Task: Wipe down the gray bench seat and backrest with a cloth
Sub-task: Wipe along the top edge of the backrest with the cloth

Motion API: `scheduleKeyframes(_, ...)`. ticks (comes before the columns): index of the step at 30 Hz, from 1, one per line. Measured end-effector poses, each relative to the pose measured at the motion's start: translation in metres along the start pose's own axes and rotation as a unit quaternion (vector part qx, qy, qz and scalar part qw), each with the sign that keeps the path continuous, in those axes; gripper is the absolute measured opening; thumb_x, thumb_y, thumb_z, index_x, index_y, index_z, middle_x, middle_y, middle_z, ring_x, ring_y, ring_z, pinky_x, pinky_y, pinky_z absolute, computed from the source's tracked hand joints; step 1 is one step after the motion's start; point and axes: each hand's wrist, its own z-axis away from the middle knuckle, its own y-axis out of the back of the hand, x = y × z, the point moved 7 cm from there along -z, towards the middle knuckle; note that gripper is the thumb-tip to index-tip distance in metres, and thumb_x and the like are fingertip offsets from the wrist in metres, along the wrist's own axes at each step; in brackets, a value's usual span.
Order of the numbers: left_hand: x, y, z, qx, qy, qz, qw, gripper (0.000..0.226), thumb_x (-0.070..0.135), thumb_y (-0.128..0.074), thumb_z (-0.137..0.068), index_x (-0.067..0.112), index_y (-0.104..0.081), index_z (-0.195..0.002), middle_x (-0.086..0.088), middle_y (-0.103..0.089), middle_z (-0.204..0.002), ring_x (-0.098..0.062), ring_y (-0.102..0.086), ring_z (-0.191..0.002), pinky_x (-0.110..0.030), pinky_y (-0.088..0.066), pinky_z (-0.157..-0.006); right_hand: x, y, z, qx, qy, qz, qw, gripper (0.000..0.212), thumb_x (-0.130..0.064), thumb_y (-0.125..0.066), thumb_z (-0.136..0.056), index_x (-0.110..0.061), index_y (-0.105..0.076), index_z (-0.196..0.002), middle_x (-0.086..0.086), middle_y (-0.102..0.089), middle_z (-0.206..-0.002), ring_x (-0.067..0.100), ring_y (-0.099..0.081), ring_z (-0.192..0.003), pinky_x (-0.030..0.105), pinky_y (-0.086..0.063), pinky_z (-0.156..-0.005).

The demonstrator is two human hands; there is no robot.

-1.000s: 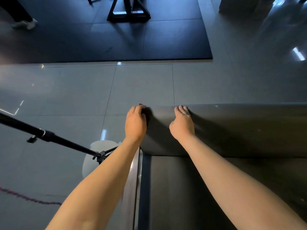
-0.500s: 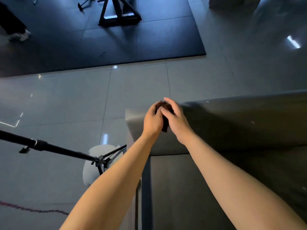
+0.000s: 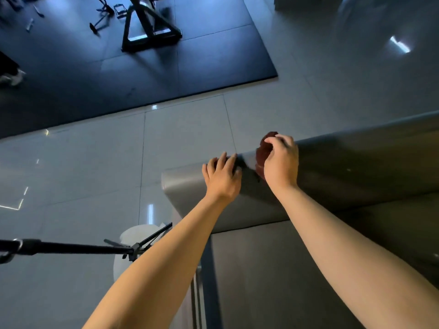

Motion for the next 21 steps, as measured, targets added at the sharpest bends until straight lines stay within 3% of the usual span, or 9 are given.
scheduleKeyframes(4,0.001,-0.018,-0.005,0.001,0.012,-0.046,0.999,0.06,0.05,-0.028,-0.095,0.038,-0.028,-0.154,0.001,-0.024,-0.163,-0.029,-0.01,-0.145,-0.051,0.002,-0.118,0.013,-0.007,-0.006,-0.047,-0.012,0.0,0.999,0.034,-0.033,-0.048,-0.104,-0.009,-0.065,-0.123,0.008,-0.065,-0.127,0.023,-0.056,-0.122,0.03,-0.041,-0.105)
scheduleKeyframes(6,-0.001,-0.019,-0.007,0.0,0.022,-0.036,0.999,0.063,0.052,-0.023,-0.091,0.042,-0.028,-0.153,0.004,-0.024,-0.161,-0.025,-0.009,-0.144,-0.048,0.004,-0.118,0.001,-0.018,0.002,-0.075,0.008,0.006,0.997,0.038,-0.043,-0.055,-0.099,-0.012,-0.061,-0.121,0.007,-0.064,-0.123,0.025,-0.055,-0.119,0.034,-0.042,-0.104)
scheduleKeyframes(11,-0.002,-0.017,-0.006,-0.016,0.004,-0.05,0.999,0.076,0.059,-0.021,-0.082,0.037,-0.027,-0.155,0.005,-0.022,-0.161,-0.026,-0.009,-0.145,-0.043,0.005,-0.116,-0.034,-0.048,0.016,-0.152,0.059,0.036,0.986,0.033,-0.015,-0.06,-0.097,-0.012,-0.059,-0.13,0.009,-0.057,-0.137,0.027,-0.045,-0.134,0.035,-0.04,-0.111)
scheduleKeyframes(14,-0.003,-0.016,-0.006,-0.005,-0.004,-0.041,0.999,0.069,0.051,-0.024,-0.088,0.034,-0.029,-0.155,0.005,-0.024,-0.161,-0.028,-0.011,-0.147,-0.043,0.003,-0.117,-0.037,-0.045,0.014,-0.188,0.079,0.009,0.979,0.035,-0.008,-0.058,-0.097,-0.011,-0.061,-0.132,0.008,-0.058,-0.138,0.025,-0.045,-0.134,0.035,-0.043,-0.108)
scheduleKeyframes(16,-0.004,-0.015,-0.005,-0.001,-0.002,-0.022,1.0,0.065,0.051,-0.021,-0.092,0.04,-0.027,-0.156,0.007,-0.023,-0.162,-0.023,-0.009,-0.146,-0.039,0.007,-0.117,-0.023,-0.032,0.01,-0.179,0.091,0.023,0.979,0.038,-0.005,-0.061,-0.094,-0.011,-0.063,-0.132,0.007,-0.059,-0.138,0.027,-0.045,-0.133,0.037,-0.044,-0.107)
scheduleKeyframes(21,-0.005,-0.017,-0.005,0.001,-0.012,-0.019,1.0,0.061,0.053,-0.021,-0.095,0.043,-0.026,-0.155,0.007,-0.023,-0.163,-0.02,-0.006,-0.147,-0.04,0.012,-0.118,0.038,0.013,-0.006,-0.031,0.0,0.092,0.995,0.036,-0.001,-0.062,-0.09,-0.01,-0.066,-0.124,0.01,-0.065,-0.131,0.034,-0.05,-0.122,0.043,-0.043,-0.103)
